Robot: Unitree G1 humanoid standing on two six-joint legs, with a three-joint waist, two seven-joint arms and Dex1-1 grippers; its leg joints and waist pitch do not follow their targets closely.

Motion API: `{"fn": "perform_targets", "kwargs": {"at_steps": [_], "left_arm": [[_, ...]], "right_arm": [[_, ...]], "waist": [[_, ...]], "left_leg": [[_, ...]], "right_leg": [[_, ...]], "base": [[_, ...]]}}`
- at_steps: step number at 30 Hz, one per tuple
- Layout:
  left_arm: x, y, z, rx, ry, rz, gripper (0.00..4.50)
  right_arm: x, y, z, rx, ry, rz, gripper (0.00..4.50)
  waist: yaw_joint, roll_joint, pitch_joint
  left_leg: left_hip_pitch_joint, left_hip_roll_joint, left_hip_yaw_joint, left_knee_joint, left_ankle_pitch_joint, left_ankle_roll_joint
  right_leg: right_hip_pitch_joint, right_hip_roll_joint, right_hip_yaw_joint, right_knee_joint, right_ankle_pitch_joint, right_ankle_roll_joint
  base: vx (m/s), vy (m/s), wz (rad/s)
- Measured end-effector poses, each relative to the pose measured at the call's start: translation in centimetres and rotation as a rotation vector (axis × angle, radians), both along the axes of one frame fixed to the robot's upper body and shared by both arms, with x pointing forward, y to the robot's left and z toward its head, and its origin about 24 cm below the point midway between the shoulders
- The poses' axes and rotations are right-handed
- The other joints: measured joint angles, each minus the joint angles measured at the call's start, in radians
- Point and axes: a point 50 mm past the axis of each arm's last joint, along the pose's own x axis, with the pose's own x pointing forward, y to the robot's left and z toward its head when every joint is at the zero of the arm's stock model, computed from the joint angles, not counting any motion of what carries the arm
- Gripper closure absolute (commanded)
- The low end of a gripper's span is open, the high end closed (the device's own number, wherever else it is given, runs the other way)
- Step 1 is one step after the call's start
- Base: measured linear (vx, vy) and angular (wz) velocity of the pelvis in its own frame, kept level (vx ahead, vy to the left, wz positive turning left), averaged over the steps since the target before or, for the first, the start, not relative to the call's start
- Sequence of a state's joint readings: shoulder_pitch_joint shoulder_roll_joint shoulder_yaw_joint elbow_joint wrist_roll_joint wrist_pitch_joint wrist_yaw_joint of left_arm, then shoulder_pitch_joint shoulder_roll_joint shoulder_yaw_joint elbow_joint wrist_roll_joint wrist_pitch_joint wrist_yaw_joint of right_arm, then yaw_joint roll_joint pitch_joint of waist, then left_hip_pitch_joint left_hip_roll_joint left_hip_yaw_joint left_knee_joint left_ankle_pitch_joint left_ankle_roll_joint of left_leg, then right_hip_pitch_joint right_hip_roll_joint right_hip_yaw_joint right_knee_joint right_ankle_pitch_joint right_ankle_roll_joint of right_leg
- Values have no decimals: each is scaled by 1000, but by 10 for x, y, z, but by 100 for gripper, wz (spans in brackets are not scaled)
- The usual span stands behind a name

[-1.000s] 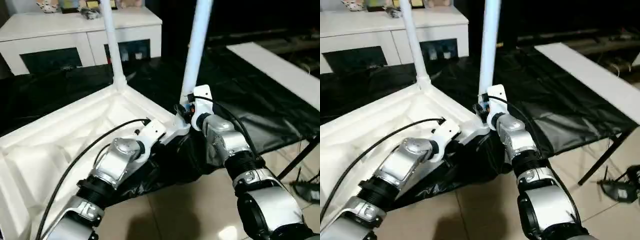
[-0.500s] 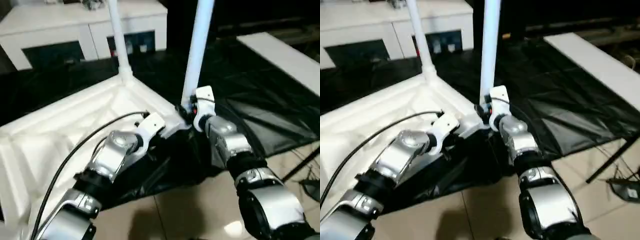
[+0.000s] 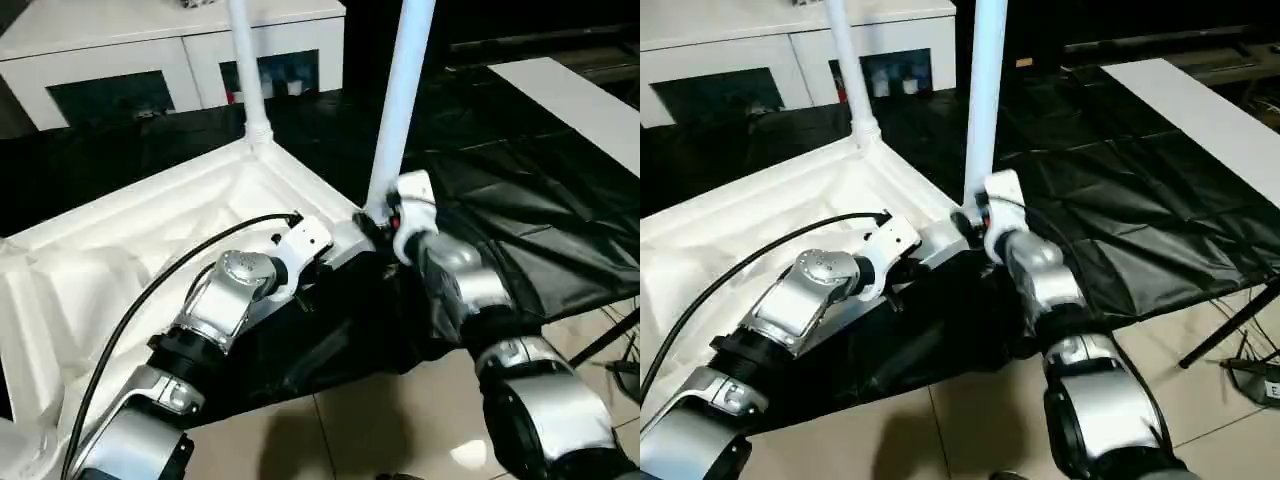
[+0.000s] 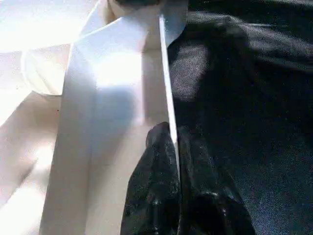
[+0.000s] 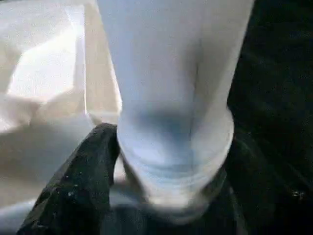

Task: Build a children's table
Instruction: Rotate leg to tighten

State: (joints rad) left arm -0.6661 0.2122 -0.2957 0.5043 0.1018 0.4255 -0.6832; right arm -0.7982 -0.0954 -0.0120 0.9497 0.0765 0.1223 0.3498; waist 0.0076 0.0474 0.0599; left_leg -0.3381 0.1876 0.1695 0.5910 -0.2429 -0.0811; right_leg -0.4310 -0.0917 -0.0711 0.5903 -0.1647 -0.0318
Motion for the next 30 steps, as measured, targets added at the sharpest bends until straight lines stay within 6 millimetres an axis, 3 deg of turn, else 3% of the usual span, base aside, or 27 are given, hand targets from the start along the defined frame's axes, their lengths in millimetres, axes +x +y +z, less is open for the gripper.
{"fn": "perform_targets", "kwargs": {"at_steps": [4, 10, 19, 21, 22, 26, 30], "left_arm": [[3, 1, 2, 4, -7, -11, 450], [6, 5, 0, 6, -19, -44, 450], [14, 16, -3, 42, -79, -88, 450], [17, 21, -4, 51, -95, -90, 405], [18, 23, -3, 53, -110, -92, 405], [26, 22, 18, 8, -236, -132, 361], [38, 34, 36, 67, -359, -90, 354]], "right_arm": [[-1, -2, 3, 14, -10, 15, 86], [-11, -13, 5, 38, -21, 53, 86], [-30, -22, 11, 52, -25, 100, 86], [-38, -23, 11, 64, -23, 101, 84], [-41, -24, 9, 68, -14, 99, 84], [-46, -24, 6, 74, 13, 89, 84], [-48, -21, 12, 82, 0, 90, 84]], "waist": [[7, 0, 0], [23, 1, 0], [28, 4, 0], [30, 6, -1], [29, 6, 0], [29, 6, 0], [27, 6, 0]], "left_leg": [[-12, 1, 0, 9, 2, 3], [-11, 3, 0, 12, 3, 5], [-11, 3, 0, 13, 7, 1], [-11, 3, 0, 13, 7, 1], [-11, 3, -1, 13, 7, 0], [-12, 3, -1, 15, 8, -2], [-11, 3, -2, 15, 8, -2]], "right_leg": [[-12, 0, 0, 10, 0, 0], [-13, 0, 0, 16, 0, 0], [-13, 0, 1, 20, 1, 1], [-13, 0, 1, 20, 1, 1], [-13, 0, 1, 20, 1, 2], [-13, 0, 1, 20, 2, 2], [-11, 0, 1, 20, 2, 3]], "base": [[0, 0, 0], [0, 0, 0], [0, 0, 0], [0, 0, 0], [0, 0, 0], [0, 0, 0], [0, 0, 0]]}}
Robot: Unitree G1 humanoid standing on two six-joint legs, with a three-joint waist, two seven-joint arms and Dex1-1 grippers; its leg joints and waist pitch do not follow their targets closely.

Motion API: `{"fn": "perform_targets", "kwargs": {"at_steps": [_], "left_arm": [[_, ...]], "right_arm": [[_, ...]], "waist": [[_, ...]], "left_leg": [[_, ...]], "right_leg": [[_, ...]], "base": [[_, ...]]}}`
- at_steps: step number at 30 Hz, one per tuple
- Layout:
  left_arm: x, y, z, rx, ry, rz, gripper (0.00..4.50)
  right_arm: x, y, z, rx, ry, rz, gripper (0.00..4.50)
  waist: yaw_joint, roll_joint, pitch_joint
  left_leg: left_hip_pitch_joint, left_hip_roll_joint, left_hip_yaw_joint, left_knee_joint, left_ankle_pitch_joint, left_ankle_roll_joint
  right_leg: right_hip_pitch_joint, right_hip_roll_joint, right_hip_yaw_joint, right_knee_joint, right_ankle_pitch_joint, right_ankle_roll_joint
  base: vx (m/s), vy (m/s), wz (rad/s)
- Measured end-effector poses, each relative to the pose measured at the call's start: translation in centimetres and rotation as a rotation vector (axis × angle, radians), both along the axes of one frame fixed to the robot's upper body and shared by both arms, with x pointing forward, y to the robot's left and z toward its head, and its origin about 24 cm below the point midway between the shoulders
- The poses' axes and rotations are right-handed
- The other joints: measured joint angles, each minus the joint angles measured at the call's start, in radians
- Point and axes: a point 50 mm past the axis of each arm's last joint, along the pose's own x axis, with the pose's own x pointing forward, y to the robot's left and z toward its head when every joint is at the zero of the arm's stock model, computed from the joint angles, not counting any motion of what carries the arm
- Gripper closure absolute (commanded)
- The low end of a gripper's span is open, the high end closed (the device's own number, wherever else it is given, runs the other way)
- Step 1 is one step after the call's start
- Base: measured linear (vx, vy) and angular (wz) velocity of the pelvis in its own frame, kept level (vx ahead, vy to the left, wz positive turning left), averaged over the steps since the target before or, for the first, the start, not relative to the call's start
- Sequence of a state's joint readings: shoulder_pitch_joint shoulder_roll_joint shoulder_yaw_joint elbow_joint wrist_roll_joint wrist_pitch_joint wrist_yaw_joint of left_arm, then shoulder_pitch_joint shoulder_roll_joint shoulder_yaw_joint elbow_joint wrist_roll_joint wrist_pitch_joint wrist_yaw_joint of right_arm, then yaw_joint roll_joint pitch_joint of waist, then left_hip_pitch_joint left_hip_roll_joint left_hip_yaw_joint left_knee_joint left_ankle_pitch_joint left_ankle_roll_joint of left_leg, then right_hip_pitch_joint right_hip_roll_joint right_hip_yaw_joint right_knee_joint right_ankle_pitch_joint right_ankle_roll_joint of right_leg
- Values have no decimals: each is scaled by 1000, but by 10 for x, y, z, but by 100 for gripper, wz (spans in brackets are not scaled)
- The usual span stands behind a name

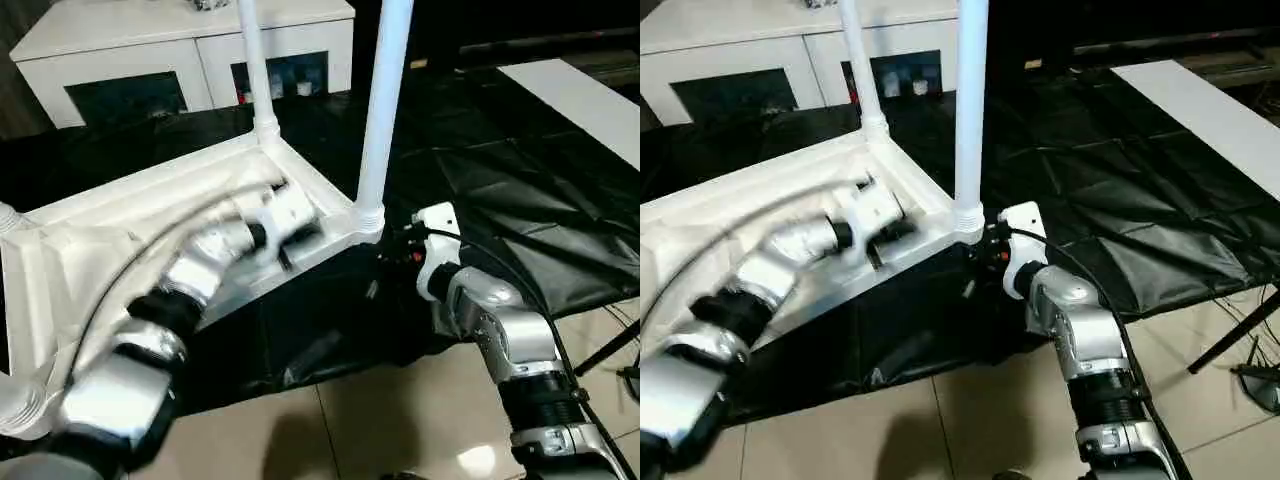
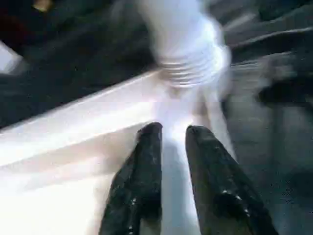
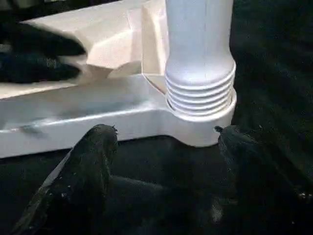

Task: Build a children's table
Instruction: Rotate leg to tighten

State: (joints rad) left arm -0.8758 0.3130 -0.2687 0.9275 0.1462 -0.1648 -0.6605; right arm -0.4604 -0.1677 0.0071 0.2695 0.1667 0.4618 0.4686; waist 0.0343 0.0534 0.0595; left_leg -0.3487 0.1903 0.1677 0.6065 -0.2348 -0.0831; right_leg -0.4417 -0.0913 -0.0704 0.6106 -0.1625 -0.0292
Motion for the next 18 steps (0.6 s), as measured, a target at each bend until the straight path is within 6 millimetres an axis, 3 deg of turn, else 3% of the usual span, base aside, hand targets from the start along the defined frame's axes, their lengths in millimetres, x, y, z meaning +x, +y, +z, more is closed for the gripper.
{"fn": "perform_targets", "kwargs": {"at_steps": [3, 6, 7, 8, 10, 13, 14, 16, 18], "left_arm": [[3, 19, -2, 44, -51, 59, 354], [4, 26, 2, -34, -81, 119, 354], [4, 24, 6, -105, -97, 142, 354], [2, 20, 15, -325, -113, 224, 354], [-8, 15, 21, -569, -136, 305, 354], [-33, 20, 12, -720, -199, 435, 354], [-43, 20, 5, -754, -206, 483, 354], [-52, 22, -3, -779, -214, 561, 354], [-60, 32, -10, -776, -234, 656, 354]], "right_arm": [[-7, -1, -1, 0, 4, -9, 84], [-11, -3, -4, -6, 11, -18, 84], [-12, -3, -3, -10, -3, -24, 84], [-17, -3, 1, -62, -66, -23, 84], [-25, -3, 7, -101, -144, -26, 84], [-37, -4, 14, -88, -201, -69, 84], [-41, -8, 15, -91, -212, -93, 84], [-43, -10, 14, -106, -218, -120, 84], [-44, -8, 14, -104, -218, -132, 84]], "waist": [[0, 0, 0], [3, 1, 0], [7, 1, 0], [13, 4, 0], [17, 7, -2], [12, 7, -2], [-2, 15, -5], [-12, 23, -3], [-22, 35, 1]], "left_leg": [[0, 0, -1, 0, 0, 0], [-1, 0, -1, 1, 0, 0], [-2, -1, -1, 1, 0, -1], [-2, -1, -1, 1, 0, -1], [-2, 0, 0, 1, -1, 0], [-4, 0, -3, 3, -2, 3], [-21, -3, -33, 12, -1, 4], [-44, -1, -78, 27, 3, 11], [-53, 1, -124, 31, 9, 4]], "right_leg": [[0, 0, 0, 0, 0, 0], [0, 0, 0, -1, 0, 0], [0, 0, 0, -1, 0, 0], [1, -1, 0, -1, 0, 0], [2, -1, 1, -2, 0, 0], [3, -1, -2, -2, 0, 0], [10, -7, -31, -6, -1, 0], [23, -8, -71, -13, 0, 1], [40, 0, -98, -14, -3, -3]], "base": [[0, 0, 0], [0, 0, 0], [0, 0, 0], [0, 0, 0], [0, 0, 0], [0, 0, 0], [-25, -36, 33], [-30, -41, 47], [-55, -75, 58]]}}
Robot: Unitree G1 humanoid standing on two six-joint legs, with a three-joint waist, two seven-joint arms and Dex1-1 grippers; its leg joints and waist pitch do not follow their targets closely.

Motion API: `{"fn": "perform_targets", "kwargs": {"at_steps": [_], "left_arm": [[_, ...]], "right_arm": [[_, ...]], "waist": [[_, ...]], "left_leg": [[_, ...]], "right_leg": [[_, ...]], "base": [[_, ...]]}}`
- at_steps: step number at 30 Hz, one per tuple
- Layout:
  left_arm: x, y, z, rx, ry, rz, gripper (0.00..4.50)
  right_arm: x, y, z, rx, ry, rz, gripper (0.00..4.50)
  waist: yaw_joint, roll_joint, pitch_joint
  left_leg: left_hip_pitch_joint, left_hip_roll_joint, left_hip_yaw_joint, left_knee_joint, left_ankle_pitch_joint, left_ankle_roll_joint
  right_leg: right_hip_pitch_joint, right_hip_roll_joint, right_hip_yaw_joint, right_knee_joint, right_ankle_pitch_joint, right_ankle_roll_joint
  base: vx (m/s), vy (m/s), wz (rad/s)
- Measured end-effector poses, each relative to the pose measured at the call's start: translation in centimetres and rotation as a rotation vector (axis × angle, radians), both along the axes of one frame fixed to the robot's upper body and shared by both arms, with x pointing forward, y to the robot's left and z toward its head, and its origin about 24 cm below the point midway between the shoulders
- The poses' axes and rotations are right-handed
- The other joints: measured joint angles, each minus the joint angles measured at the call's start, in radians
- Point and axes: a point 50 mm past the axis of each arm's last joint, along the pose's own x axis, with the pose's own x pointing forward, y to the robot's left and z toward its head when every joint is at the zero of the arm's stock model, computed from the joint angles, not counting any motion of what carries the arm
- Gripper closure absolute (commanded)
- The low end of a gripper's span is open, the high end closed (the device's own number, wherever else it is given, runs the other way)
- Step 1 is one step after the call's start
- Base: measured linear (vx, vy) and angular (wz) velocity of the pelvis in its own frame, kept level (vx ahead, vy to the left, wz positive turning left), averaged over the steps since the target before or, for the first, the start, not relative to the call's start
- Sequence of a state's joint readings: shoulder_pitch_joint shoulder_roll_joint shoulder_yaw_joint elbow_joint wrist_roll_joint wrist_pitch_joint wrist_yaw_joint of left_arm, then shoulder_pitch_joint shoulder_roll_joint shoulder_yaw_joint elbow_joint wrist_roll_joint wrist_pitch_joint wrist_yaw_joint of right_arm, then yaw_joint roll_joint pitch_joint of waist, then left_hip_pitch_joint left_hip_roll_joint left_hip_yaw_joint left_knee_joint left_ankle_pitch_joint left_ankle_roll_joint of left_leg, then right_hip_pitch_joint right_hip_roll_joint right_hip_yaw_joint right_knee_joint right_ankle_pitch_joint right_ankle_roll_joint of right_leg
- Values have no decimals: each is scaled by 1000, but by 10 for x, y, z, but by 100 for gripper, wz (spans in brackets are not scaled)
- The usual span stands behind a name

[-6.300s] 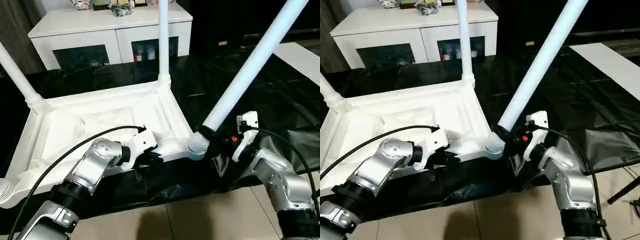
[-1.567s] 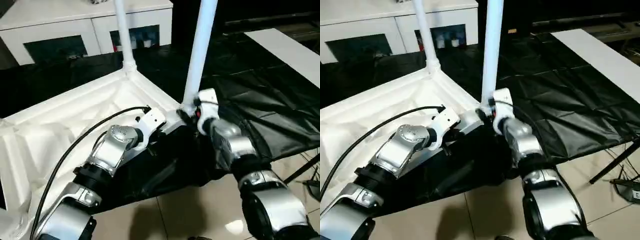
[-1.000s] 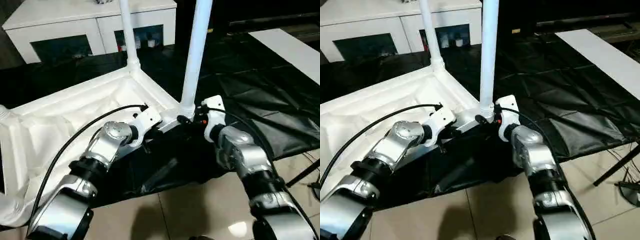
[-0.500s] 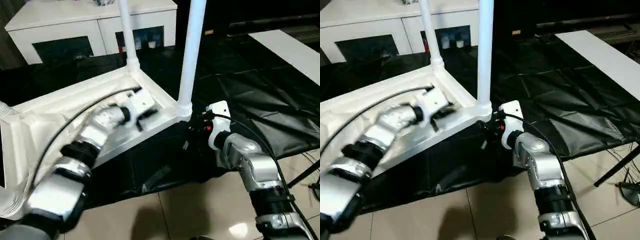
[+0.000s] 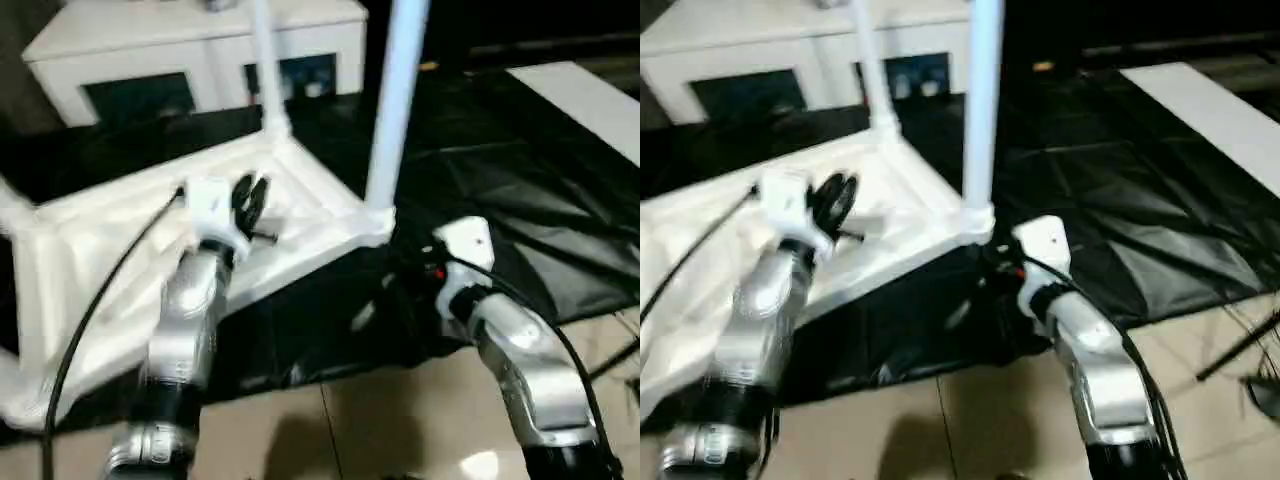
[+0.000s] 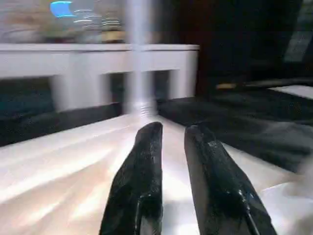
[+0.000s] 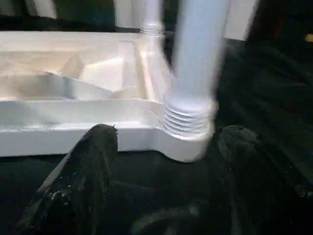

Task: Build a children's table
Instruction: Rotate leg to tighten

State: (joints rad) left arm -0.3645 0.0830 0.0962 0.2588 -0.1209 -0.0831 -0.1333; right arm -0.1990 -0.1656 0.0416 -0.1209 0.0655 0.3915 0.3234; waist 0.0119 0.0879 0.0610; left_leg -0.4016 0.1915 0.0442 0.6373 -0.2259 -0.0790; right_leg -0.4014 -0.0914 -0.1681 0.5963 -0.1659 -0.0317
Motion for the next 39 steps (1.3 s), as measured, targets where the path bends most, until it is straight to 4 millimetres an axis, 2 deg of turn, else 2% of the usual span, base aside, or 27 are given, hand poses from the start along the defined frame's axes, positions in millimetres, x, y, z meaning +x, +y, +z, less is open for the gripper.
{"fn": "perform_targets", "kwargs": {"at_steps": [4, 6, 7, 8, 9, 10, 11, 13, 14, 15, 16, 17, 19, 21, 23, 25, 26, 28, 29, 30, 31, 32, 33, 34, 36, 38, 39], "left_arm": [[-13, 15, -3, 51, 6, 139, 354], [-22, 18, -3, 73, 25, 174, 354], [-25, 15, -4, 67, 34, 178, 354], [-29, 13, -8, 65, 56, 185, 354], [-32, 13, -12, 66, 75, 192, 354], [-34, 12, -15, 69, 96, 199, 354], [-35, 7, -14, 81, 101, 204, 354], [-38, 1, -18, 89, 128, 201, 354], [-42, 3, -26, 102, 164, 212, 354], [-43, 4, -26, 106, 170, 214, 354], [-44, 6, -22, 120, 157, 210, 354], [-43, 4, -18, 125, 145, 195, 354], [-47, -4, -23, 114, 167, 161, 354], [-49, -7, -25, 110, 182, 140, 354], [-55, -4, -30, 107, 198, 137, 354], [-59, 3, -35, 111, 215, 158, 354], [-60, 7, -35, 121, 214, 163, 354], [-63, 8, -34, 122, 204, 146, 354], [-66, 7, -33, 116, 197, 134, 354], [-68, 7, -33, 114, 197, 126, 354], [-69, 5, -35, 105, 203, 120, 354], [-70, -4, -37, 98, 214, 91, 354], [-70, -10, -38, 92, 216, 71, 354], [-70, -12, -38, 93, 215, 63, 354], [-70, -7, -36, 97, 208, 87, 354], [-70, -4, -33, 102, 192, 115, 354], [-70, -2, -32, 106, 190, 125, 354]], "right_arm": [[0, 6, -2, 6, 2, -4, 84], [0, 4, -2, 3, 1, -20, 84], [1, 2, -2, 0, 0, -30, 84], [2, -1, -3, -14, 4, -36, 84], [2, -1, -3, -15, 7, -37, 84], [2, -2, -2, -17, 3, -43, 84], [5, -7, 0, -21, -6, -72, 84], [8, -14, -4, -28, 17, -115, 84], [8, -13, -6, -24, 29, -131, 84], [9, -12, -6, -22, 31, -138, 84], [9, -12, -5, -25, 28, -137, 84], [10, -14, -3, -33, 22, -143, 84], [4, -17, -15, -15, 74, -154, 84], [2, -10, -18, 27, 96, -147, 84], [2, -5, -17, 36, 91, -128, 84], [2, -4, -12, 39, 67, -124, 84], [0, -6, -11, 37, 62, -132, 84], [-13, -14, -19, 38, 78, -170, 84], [-19, -22, -25, 34, 99, -208, 84], [-19, -25, -24, 36, 96, -226, 84], [-19, -30, -21, 35, 82, -250, 84], [-21, -39, -23, 35, 90, -292, 84], [-22, -44, -26, 34, 104, -317, 84], [-22, -48, -26, 32, 107, -326, 84], [-14, -44, -18, 42, 91, -291, 84], [-4, -31, -4, 66, 48, -199, 84], [-2, -24, -1, 78, 43, -155, 84]], "waist": [[-4, -10, 4], [11, -34, 3], [21, -46, 6], [42, -53, 11], [48, -65, 12], [49, -65, 10], [48, -56, 4], [58, -58, 6], [69, -45, 1], [74, -53, -7], [82, -82, -20], [97, -93, -19], [119, -90, -19], [113, -81, -14], [92, -70, -5], [69, -61, 6], [54, -64, 13], [59, -82, 20], [75, -108, 19], [81, -128, 10], [85, -120, 4], [86, -120, 5], [87, -123, 4], [88, -120, 2], [97, -97, 0], [106, -49, -2], [114, -39, -3]], "left_leg": [[5, -5, -71, -19, 24, -48], [1, -7, -82, -47, 23, -47], [1, -8, -77, -33, 18, -39], [-19, 6, 7, 146, -30, 41], [-19, -3, 41, 200, -49, 72], [6, -25, 82, 225, -73, 109], [61, -62, 124, 156, -135, 148], [85, -49, 119, 81, -147, 90], [96, -6, 125, 57, -115, 39], [96, 18, 146, 57, -104, 21], [88, 25, 188, 68, -97, 15], [62, 6, 174, 88, -100, 24], [55, -24, 124, 59, -101, 52], [69, -29, 104, 20, -81, 14], [120, 1, 135, -3, -70, -24], [158, 20, 156, -11, -75, -32], [178, 28, 164, -15, -77, -36], [211, 41, 192, -28, -85, -49], [236, 56, 223, -27, -95, -66], [231, 54, 223, -19, -107, -82], [201, 42, 173, 11, -129, -53], [138, 0, 115, 108, -162, 22], [91, -42, 91, 167, -169, 40], [57, -83, 74, 181, -162, 51], [12, -130, 70, 115, -117, 96], [-9, -114, 67, 13, -55, 121], [-11, -98, 65, 3, -25, 134]], "right_leg": [[2, 39, 19, 83, -69, -91], [1, 53, 28, 105, -90, -82], [-7, 60, 18, 101, -91, -80], [2, 53, 1, 102, -94, -75], [12, 50, -8, 96, -94, -74], [18, 49, -32, 80, -93, -76], [15, 53, -78, 59, -88, -85], [17, 74, -103, 12, -71, -76], [8, 91, -48, 59, -96, 17], [-21, 65, 22, 140, -91, 29], [-47, 13, 99, 144, -96, 10], [-71, 2, 153, 166, -98, 41], [-66, 8, 156, 146, -84, 35], [-46, 24, 152, 102, -61, 27], [-27, 57, 165, 67, -61, 23], [-13, 59, 147, 57, -71, 13], [-12, 37, 108, 69, -101, 2], [-3, -4, 72, 171, -151, -2], [12, -10, 85, 214, -180, -3], [29, -16, 98, 208, -196, 5], [21, 6, 92, 204, -204, 0], [17, 25, 102, 197, -207, -5], [26, 38, 120, 185, -206, -5], [43, 54, 136, 168, -204, -7], [97, 97, 131, 110, -190, -26], [152, 122, 66, 48, -190, -39], [178, 124, 35, 28, -192, -35]], "base": [[-11, -192, 75], [-37, -319, 90], [-97, -327, 91], [-46, -279, 62], [-46, -279, 62], [8, -234, 59], [-58, -222, 94], [-55, -254, 85], [26, -365, 52], [26, -365, 52], [20, -134, 51], [-84, 79, 40], [-94, 23, 27], [-99, -92, -4], [-115, -49, -31], [-99, -15, -67], [-98, 19, -101], [-78, -29, -94], [60, -157, -88], [60, -157, -88], [81, -172, -75], [94, -167, -18], [94, -167, -18], [145, -160, 21], [168, -108, 17], [193, -3, -13], [206, 32, -21]]}}
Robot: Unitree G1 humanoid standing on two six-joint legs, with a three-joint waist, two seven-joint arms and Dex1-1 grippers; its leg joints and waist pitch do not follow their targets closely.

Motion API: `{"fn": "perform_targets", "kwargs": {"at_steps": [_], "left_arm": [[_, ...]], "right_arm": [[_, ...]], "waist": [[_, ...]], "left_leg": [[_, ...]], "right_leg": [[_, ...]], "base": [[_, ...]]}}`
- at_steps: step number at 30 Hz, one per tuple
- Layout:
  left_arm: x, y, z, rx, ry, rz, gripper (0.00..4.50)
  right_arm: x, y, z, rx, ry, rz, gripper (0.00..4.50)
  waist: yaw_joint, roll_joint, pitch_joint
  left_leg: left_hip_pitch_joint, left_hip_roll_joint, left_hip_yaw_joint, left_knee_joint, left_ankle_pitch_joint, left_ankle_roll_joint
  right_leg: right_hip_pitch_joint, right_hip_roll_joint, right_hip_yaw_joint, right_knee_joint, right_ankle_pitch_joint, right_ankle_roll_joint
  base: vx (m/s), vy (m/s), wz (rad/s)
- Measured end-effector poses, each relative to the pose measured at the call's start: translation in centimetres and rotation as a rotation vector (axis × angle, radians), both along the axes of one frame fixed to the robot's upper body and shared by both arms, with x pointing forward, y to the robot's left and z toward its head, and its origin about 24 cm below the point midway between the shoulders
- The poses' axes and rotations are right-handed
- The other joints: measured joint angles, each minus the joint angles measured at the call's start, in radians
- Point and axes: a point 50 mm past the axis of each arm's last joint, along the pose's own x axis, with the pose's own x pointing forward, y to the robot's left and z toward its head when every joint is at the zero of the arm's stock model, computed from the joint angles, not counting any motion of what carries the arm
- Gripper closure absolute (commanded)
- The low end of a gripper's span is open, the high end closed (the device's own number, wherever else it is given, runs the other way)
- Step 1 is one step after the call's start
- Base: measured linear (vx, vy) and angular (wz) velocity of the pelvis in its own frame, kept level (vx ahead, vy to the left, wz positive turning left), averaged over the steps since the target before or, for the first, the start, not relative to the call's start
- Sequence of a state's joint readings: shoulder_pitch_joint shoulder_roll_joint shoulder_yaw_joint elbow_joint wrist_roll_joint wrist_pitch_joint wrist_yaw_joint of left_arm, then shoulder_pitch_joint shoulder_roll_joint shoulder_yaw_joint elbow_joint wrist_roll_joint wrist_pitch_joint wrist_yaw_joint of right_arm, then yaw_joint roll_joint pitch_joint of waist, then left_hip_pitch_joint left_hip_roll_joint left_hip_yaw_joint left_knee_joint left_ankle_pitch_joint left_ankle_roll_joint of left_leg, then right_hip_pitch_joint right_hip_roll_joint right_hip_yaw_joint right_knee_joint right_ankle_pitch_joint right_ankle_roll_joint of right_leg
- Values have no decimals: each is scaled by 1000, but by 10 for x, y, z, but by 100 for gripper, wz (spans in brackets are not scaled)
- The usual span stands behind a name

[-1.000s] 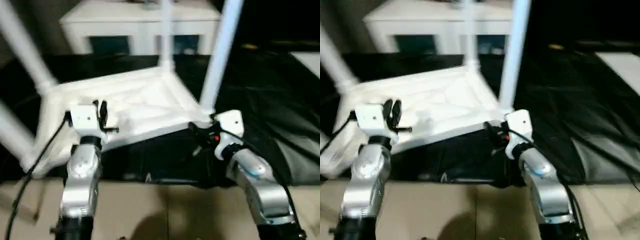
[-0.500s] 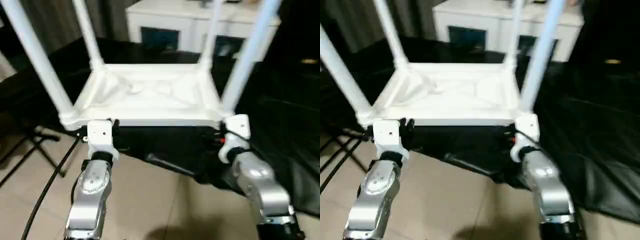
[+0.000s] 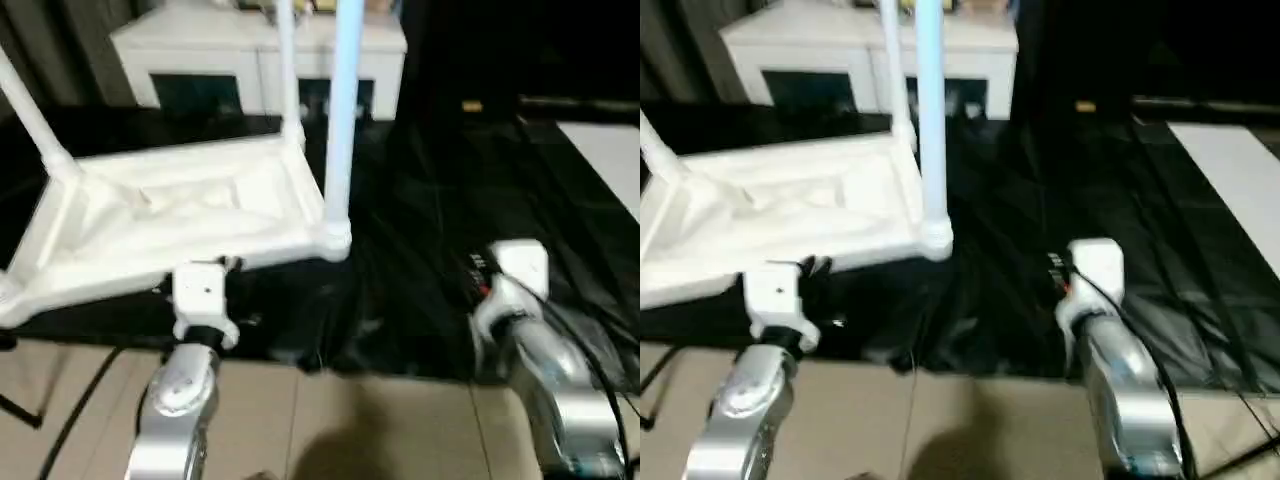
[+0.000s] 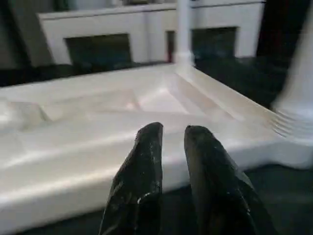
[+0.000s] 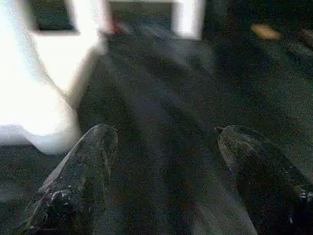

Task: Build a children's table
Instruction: Rotate leg to tighten

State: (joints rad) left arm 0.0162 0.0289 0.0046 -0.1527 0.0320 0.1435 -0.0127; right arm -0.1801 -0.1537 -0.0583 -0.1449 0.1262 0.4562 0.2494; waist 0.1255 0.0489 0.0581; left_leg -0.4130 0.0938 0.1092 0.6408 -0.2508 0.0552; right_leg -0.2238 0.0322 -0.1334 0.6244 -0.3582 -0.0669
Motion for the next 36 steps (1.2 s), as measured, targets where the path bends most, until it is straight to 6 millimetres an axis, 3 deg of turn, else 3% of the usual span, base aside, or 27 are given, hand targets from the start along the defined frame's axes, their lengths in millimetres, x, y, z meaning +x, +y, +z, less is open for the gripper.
{"fn": "perform_targets", "kwargs": {"at_steps": [1, 2, 3, 4, 5, 7, 8, 9, 10, 11, 12, 13, 14, 15, 16, 17, 20, 24, 28, 31, 36], "left_arm": [[0, 3, 0, 5, 1, 14, 354], [0, 8, 1, 10, -2, 36, 354], [0, 12, 1, 21, 0, 48, 354], [0, 13, 1, 23, 0, 52, 354], [0, 13, 2, 24, -3, 52, 354], [1, 14, 4, 31, -8, 47, 354], [3, 14, 7, 37, -19, 39, 354], [4, 14, 9, 44, -29, 35, 354], [5, 15, 11, 45, -35, 22, 354], [6, 10, 12, 19, -33, -9, 354], [7, 3, 12, -7, -33, -62, 354], [7, 2, 12, -19, -28, -94, 354], [8, 1, 14, -37, -25, -152, 336], [9, 0, 15, -42, -26, -190, 336], [9, -1, 16, -34, -24, -261, 336], [8, 1, 17, 3, -4, -379, 308], [9, 6, 18, 64, 48, -528, 293], [17, 11, 22, 117, 96, -643, 258], [30, 18, 21, 225, 176, -747, 225], [38, 25, 21, 296, 252, -843, 225], [45, 25, 11, 319, 386, -998, 225]], "right_arm": [[1, 8, 2, 1, -6, 53, 84], [3, 20, 5, -2, -18, 111, 84], [4, 24, 7, -6, -25, 139, 84], [3, 24, 6, -12, -22, 146, 84], [3, 23, 5, -19, -16, 150, 84], [1, 23, 1, -9, 1, 148, 84], [-1, 24, -4, 2, 19, 143, 84], [-2, 25, -5, 8, 25, 144, 84], [-2, 26, -5, 10, 27, 147, 84], [-5, 22, -9, -1, 43, 140, 84], [-6, 18, -12, -12, 57, 132, 84], [-6, 16, -12, -15, 58, 127, 84], [-5, 16, -11, -15, 51, 127, 84], [-4, 16, -9, -15, 45, 130, 84], [-3, 17, -7, -14, 37, 135, 84], [-3, 18, -7, -1, 35, 147, 84], [-4, 21, -7, 11, 38, 192, 84], [-4, 18, -4, -8, 36, 241, 84], [-4, 14, -3, -62, 44, 334, 84], [-5, 10, -5, -99, 64, 406, 84], [-6, 9, -10, -120, 107, 507, 84]], "waist": [[1, 16, -6], [-20, 3, -6], [-40, -13, -11], [-55, -20, -16], [-73, -23, -18], [-96, -31, -18], [-102, -48, -16], [-105, -63, -13], [-105, -91, -12], [-99, -95, -9], [-82, -92, -10], [-76, -90, -10], [-69, -90, -10], [-64, -81, -12], [-61, -57, -17], [-53, -54, -16], [-41, -45, -12], [-37, -34, -5], [-40, -33, 2], [-39, -34, 3], [-38, -34, 3]], "left_leg": [[13, 21, -5, -5, 36, -11], [29, 19, -15, -5, 45, -25], [29, 6, -18, -2, 33, -24], [32, 2, -21, 0, 22, -22], [39, -1, -23, 0, 9, -22], [58, -7, -21, 0, -9, -26], [76, -13, -11, -3, -23, -32], [88, -20, 0, -3, -33, -40], [100, -34, 9, -3, -42, -51], [108, -38, 10, 16, -65, -9], [108, -36, 0, 41, -79, 16], [97, -37, -13, 64, -80, 17], [86, -39, -23, 59, -64, -7], [74, -27, -28, 32, -36, -38], [62, -3, -31, -13, 3, -66], [45, 12, -31, -5, 15, -101], [32, 16, -19, 1, 16, -99], [34, 32, 14, -1, 18, -96], [52, 40, 38, -10, 17, -95], [62, 40, 43, -21, 18, -96], [62, 41, 45, -22, 24, -97]], "right_leg": [[29, 2, -29, -25, 0, 7], [22, -7, -20, 15, -18, 49], [-11, -24, 11, 88, -26, 63], [-44, -32, 42, 137, -26, 70], [-95, -52, 63, 158, -17, 100], [-165, -80, 76, 157, 6, 140], [-198, -94, 86, 133, 24, 147], [-205, -99, 95, 84, 45, 137], [-199, -113, 110, 36, 108, 99], [-184, -104, 128, 36, 135, 73], [-171, -95, 134, 31, 128, 68], [-158, -87, 138, 21, 126, 64], [-148, -83, 140, 20, 125, 59], [-145, -72, 139, 23, 124, 60], [-145, -53, 131, 25, 122, 61], [-150, -49, 122, 26, 121, 61], [-160, -54, 120, 21, 123, 63], [-156, -62, 120, 19, 121, 57], [-147, -71, 120, 21, 120, 62], [-144, -74, 118, 16, 119, 63], [-146, -74, 118, 18, 127, 59]], "base": [[275, 68, -26], [312, 67, -17], [312, 67, -17], [269, 46, -3], [222, 13, -6], [206, -7, -6], [177, -93, -4], [177, -93, -4], [160, -160, -4], [164, -166, 11], [164, -166, 11], [179, -113, 9], [144, -73, 6], [144, -73, 6], [0, 0, 0], [0, 0, 0], [0, 0, 0], [-35, 8, 4], [-74, -2, 1], [-35, -8, -4], [0, 0, 0]]}}
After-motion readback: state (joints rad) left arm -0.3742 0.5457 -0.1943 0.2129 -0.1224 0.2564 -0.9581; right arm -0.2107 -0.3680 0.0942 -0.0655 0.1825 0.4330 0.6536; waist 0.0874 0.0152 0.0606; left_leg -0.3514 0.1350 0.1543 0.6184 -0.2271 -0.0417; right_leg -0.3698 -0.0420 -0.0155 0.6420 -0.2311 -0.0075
